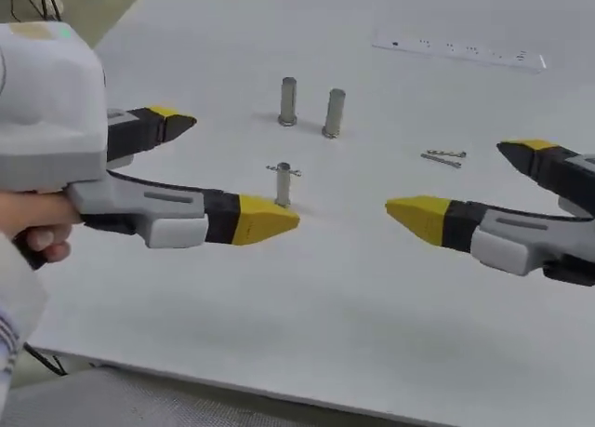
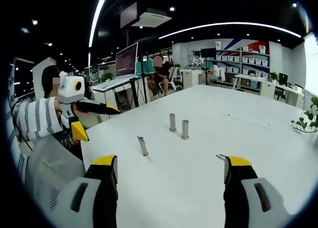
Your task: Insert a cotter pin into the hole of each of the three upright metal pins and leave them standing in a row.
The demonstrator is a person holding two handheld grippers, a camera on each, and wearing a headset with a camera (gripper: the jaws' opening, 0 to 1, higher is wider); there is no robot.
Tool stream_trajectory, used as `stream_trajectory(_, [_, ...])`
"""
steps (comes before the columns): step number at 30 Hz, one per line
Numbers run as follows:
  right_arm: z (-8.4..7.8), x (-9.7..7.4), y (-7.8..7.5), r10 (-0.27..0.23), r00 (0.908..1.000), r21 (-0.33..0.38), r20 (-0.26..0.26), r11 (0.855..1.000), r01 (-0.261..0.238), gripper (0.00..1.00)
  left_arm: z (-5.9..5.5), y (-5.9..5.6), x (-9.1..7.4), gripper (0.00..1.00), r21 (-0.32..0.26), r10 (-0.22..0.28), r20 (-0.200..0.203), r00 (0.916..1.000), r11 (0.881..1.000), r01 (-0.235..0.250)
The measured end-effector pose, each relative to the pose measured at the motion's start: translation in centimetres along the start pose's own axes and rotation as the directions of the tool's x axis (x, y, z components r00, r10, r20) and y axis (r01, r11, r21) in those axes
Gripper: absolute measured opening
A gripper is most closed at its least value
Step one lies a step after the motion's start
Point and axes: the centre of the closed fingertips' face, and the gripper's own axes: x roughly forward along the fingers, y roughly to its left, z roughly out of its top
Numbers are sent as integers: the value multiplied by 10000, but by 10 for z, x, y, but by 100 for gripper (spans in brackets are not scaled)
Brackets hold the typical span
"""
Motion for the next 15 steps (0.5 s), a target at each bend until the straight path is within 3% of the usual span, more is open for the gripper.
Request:
stream_trajectory(6, [-23, -15, -13, -886, 9951, 447, -442, 9949, 905, 96, -1, -3, 1, 99, 14, -186, -92, 9998, 9998, 186])
stream_trajectory(15, [-36, -26, -12, -1201, 9879, 1057, -980, 9858, 1303, 98, -4, 3, 5, 99, -117, -296, -282, 9992, 9995, 293])
